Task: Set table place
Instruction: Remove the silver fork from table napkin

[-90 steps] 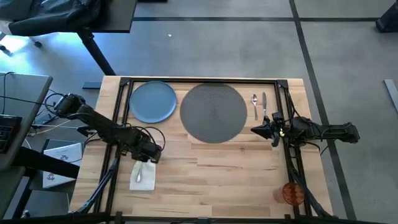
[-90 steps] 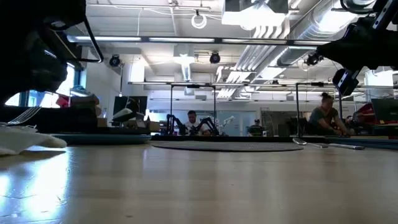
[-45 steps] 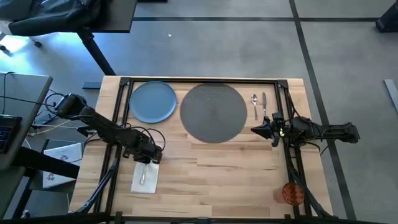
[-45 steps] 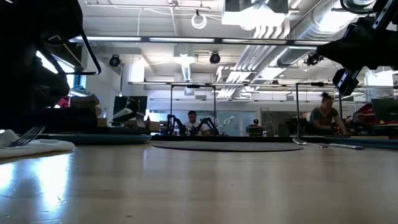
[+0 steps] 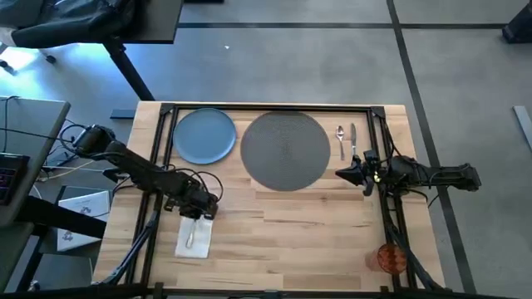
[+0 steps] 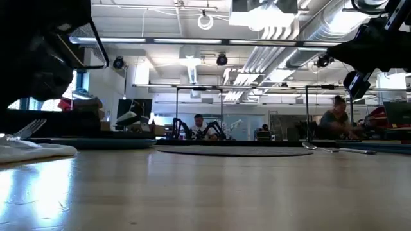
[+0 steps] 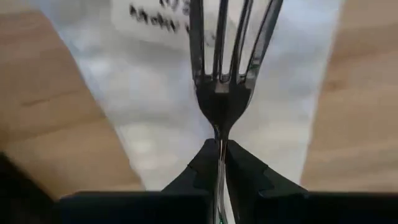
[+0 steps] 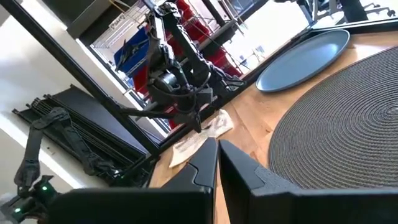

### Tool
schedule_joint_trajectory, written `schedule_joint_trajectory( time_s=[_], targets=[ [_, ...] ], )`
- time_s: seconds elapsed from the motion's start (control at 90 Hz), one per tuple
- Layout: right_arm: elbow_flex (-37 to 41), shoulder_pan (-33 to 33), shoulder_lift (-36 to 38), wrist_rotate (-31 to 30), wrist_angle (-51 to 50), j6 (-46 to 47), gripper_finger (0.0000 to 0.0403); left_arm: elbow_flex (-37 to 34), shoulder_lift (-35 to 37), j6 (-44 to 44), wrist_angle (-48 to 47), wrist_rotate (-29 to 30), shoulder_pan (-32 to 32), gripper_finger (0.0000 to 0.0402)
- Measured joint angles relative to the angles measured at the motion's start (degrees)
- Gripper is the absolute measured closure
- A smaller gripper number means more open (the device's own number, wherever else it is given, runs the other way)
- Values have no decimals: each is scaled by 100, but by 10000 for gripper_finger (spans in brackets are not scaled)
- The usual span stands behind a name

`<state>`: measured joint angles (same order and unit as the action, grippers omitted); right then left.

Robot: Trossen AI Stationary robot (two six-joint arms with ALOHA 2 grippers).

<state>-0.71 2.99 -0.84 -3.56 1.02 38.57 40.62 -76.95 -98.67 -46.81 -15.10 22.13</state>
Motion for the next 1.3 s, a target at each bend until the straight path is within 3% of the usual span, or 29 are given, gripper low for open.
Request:
schedule_joint_trajectory(
  time_s=[0.111, 0.278, 0.511, 0.622, 0.933, 1.144, 1.3],
  targets=[
    [0, 0, 0, -1, 1, -1, 402, 582, 1, 290, -373, -52, 2, 400],
    [0, 1, 1, -1, 0, -1, 402, 1240, -203, 460, 573, 522, -268, 401],
    [0, -1, 2, 3, 0, -1, 402, 1979, -2052, 1111, 3110, 706, -1090, 401],
    [0, -1, 2, 5, 0, 0, 402, 3065, -3179, 1453, 3704, 687, -1356, 401],
    [0, -1, 2, 8, 0, 0, 402, 6485, -5999, 1810, 3770, 623, -1863, 402],
    [0, 1, 2, 10, 0, -1, 402, 8535, -7493, 1794, 3793, 626, -2073, 401],
    [0, -1, 0, 12, -4, -2, 402, 9459, -8120, 1773, 3895, 621, -2137, 401]
  ],
)
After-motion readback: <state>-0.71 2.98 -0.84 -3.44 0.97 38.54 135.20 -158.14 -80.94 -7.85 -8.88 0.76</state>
